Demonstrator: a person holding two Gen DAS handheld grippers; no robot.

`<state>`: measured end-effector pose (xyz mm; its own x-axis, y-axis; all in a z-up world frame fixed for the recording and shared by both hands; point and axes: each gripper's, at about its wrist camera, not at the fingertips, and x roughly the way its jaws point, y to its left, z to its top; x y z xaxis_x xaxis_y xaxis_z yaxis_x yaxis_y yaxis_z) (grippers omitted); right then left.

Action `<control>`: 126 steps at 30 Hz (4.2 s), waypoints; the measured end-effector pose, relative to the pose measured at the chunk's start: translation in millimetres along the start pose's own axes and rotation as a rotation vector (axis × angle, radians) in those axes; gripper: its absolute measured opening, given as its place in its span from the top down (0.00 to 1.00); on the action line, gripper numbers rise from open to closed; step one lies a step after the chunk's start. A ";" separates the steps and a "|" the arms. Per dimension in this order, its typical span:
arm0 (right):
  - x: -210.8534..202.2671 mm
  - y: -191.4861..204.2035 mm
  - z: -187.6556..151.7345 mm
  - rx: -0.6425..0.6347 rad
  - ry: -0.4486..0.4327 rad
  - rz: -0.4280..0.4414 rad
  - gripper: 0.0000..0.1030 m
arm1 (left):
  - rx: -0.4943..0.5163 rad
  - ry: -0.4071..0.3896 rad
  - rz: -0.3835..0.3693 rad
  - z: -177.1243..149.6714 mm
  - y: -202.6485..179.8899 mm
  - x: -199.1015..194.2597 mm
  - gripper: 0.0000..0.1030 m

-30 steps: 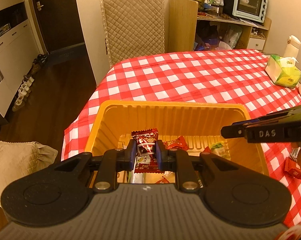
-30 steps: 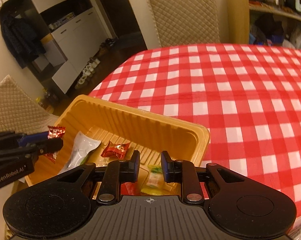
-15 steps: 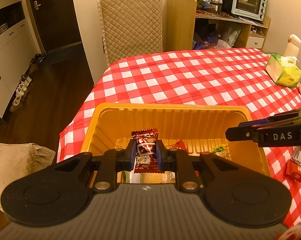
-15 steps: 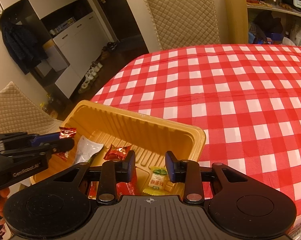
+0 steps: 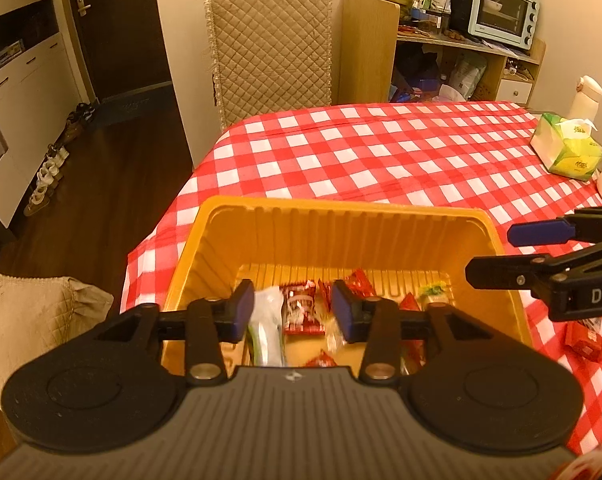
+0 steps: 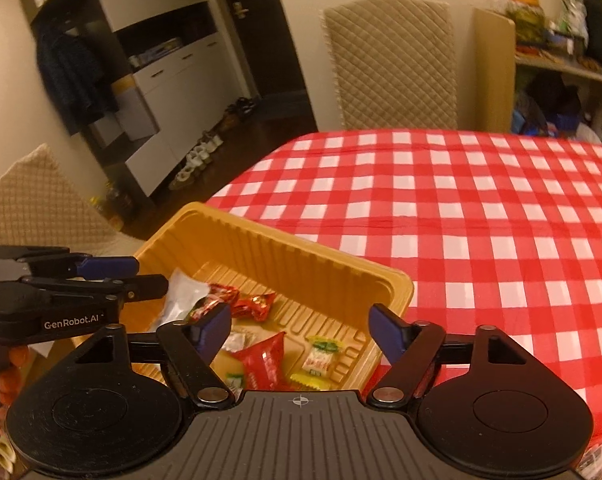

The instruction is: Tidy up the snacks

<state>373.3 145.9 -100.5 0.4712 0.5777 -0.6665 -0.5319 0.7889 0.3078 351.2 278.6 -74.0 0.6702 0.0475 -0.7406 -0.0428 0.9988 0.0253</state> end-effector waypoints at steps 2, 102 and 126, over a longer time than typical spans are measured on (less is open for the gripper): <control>-6.7 4.8 -4.2 -0.022 -0.007 0.007 0.23 | -0.008 -0.002 0.004 -5.4 0.0 -8.4 0.48; -244.3 -128.0 -200.0 0.178 0.052 -0.265 0.18 | 0.088 0.095 -0.216 -110.9 -271.2 -94.3 0.27; -213.5 -179.9 -174.7 0.360 -0.013 -0.332 0.18 | 0.079 0.101 -0.181 -62.4 -295.0 15.4 0.38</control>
<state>245.4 -156.0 -132.2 0.5839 0.2831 -0.7609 -0.0749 0.9520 0.2968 328.0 -16.2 -134.8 0.5838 -0.1309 -0.8013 0.1330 0.9890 -0.0647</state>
